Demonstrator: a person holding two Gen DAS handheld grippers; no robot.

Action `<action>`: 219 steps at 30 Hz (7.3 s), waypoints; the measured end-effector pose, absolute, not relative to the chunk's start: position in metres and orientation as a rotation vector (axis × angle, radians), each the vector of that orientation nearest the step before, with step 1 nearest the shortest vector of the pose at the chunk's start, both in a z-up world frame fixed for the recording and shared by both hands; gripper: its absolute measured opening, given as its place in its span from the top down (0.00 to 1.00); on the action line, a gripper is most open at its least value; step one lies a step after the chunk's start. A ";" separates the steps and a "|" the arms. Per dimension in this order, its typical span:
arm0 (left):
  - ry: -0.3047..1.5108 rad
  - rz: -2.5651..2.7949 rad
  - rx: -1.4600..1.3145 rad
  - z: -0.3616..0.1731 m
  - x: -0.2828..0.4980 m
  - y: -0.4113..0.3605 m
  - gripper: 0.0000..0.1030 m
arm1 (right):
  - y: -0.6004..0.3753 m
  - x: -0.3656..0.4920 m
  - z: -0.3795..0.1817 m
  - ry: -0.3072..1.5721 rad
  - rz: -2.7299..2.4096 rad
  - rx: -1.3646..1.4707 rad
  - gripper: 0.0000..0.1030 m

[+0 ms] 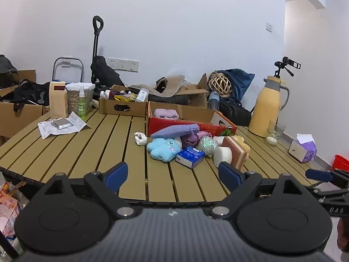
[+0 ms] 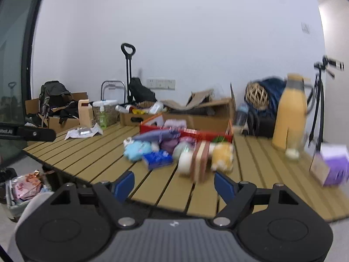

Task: Organize soft objects
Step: 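Reach the right tool to the white-and-yellow plush toy and grasp it, then carry the plush toy into the box and open the right tool, then grasp the purple knit cloth with the right tool, then carry the purple knit cloth into the box and release it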

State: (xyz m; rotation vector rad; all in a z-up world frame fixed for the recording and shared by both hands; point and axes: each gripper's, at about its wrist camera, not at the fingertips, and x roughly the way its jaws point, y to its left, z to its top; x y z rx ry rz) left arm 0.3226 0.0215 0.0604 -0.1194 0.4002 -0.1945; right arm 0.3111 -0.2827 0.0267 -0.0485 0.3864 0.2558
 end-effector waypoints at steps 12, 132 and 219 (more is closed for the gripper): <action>0.545 -0.226 -0.107 0.003 0.400 -0.002 0.09 | -0.307 0.376 -0.005 0.413 0.082 0.048 0.25; 0.351 -0.361 0.079 0.173 0.494 -0.018 0.29 | -0.335 0.566 0.165 0.450 0.245 0.011 0.34; 0.391 -0.419 -0.284 0.064 0.369 -0.005 0.91 | -0.243 0.416 0.049 0.425 0.406 0.149 0.89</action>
